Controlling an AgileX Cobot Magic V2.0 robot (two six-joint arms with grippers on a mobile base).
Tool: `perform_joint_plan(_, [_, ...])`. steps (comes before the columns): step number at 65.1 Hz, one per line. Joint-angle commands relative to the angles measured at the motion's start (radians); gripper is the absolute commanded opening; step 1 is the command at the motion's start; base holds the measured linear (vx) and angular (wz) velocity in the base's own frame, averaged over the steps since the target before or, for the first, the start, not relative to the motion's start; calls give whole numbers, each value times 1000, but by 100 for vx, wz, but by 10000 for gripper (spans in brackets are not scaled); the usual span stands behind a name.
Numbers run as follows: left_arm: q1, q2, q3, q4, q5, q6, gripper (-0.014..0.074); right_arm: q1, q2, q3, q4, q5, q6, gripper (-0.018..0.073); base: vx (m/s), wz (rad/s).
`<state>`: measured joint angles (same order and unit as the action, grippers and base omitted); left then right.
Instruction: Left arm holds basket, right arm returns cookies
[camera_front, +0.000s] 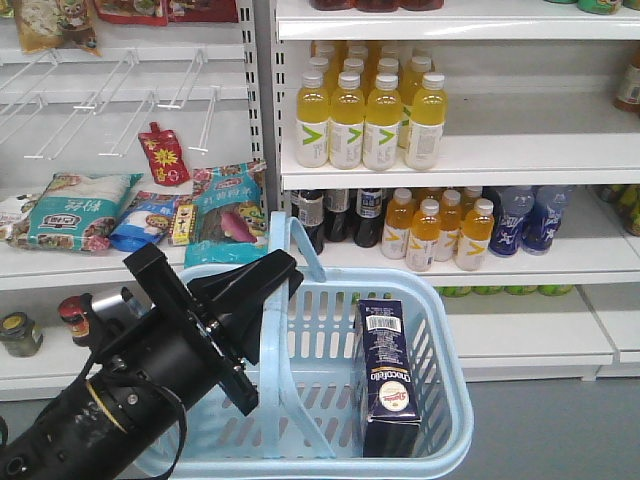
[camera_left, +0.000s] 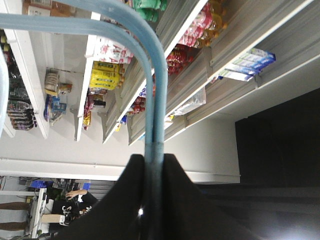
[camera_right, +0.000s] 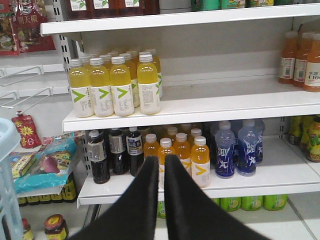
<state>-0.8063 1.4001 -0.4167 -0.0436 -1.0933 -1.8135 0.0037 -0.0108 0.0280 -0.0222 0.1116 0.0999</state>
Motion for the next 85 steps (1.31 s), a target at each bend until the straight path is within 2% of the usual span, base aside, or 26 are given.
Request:
perform_joint_plan(1, [-3, -40, -28, -1, -279, -5, -3, -4, -13, 18, -3, -72, -9, -6, 39, 1])
perform_joint_plan(45, [-3, -40, -28, -2, -279, -5, -3, -4, -13, 18, -3, -72, -9, -6, 27, -1])
perform_joint_plan(85, [-3, -40, -28, -2, -279, -5, -3, -4, -13, 18, -5, -72, -9, -6, 6, -37])
